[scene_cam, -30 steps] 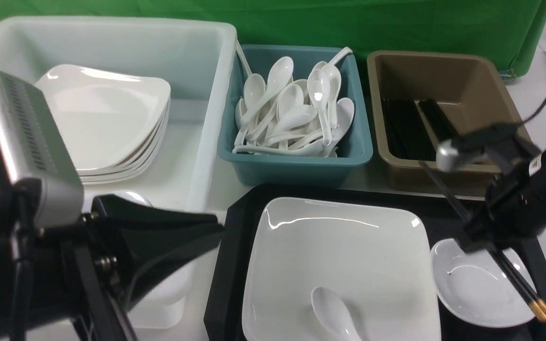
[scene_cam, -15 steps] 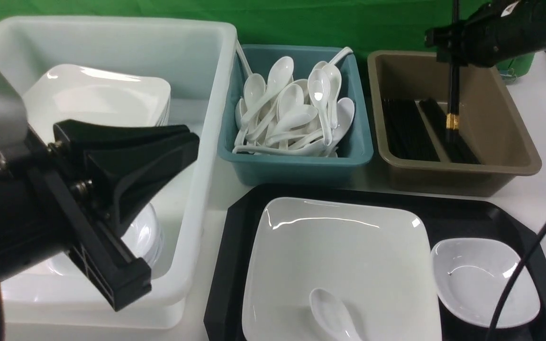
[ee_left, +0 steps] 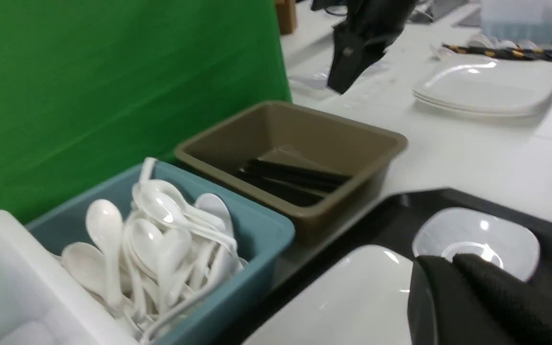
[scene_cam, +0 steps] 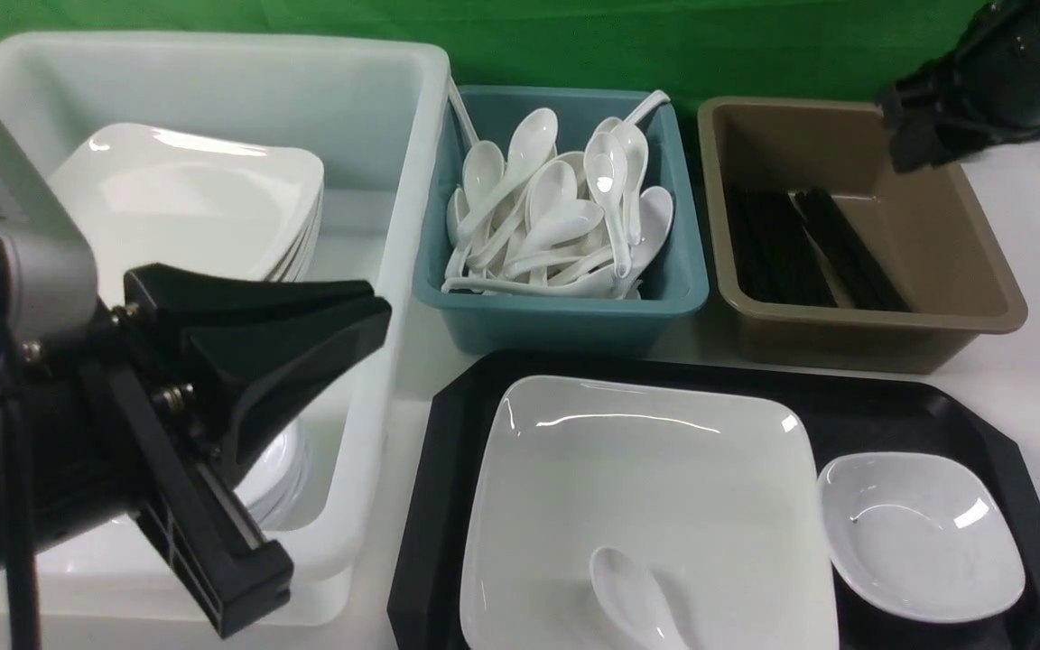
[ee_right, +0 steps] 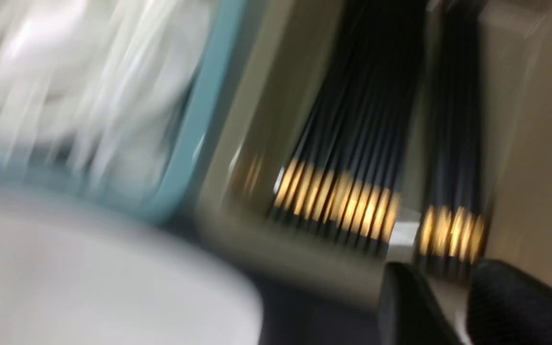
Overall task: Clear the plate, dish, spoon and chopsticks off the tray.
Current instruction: Use the right arm to put the chopsticks into the small storage box on the right, then use the right arm to grab a small plate from the dinner plate
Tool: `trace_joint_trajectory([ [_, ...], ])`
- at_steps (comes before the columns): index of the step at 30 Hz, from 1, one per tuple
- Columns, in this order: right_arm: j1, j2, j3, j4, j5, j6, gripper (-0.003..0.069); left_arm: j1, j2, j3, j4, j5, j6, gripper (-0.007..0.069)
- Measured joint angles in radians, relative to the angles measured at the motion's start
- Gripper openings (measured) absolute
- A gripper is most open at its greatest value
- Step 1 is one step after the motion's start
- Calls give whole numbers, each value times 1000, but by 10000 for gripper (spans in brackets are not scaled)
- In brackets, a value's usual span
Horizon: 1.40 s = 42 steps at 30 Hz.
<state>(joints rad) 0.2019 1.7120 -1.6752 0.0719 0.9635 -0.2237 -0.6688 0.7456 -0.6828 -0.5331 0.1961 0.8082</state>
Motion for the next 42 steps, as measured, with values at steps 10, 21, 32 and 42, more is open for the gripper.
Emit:
trace_joint_trajectory([
  [10,262,-258,660,-166,-63,-59,421,0,0,1,7,64,-1,18],
  [21,274,-182,932,-238,-453,-134,514,0,0,1,7,65,-1,18],
  [32,277,-95,931,-345,-484,-131,300,0,-1,1,7,66,-1,18],
  [42,353,-254,835,-323,-235,-17,66,0,-2,1,9,117,-45,18],
])
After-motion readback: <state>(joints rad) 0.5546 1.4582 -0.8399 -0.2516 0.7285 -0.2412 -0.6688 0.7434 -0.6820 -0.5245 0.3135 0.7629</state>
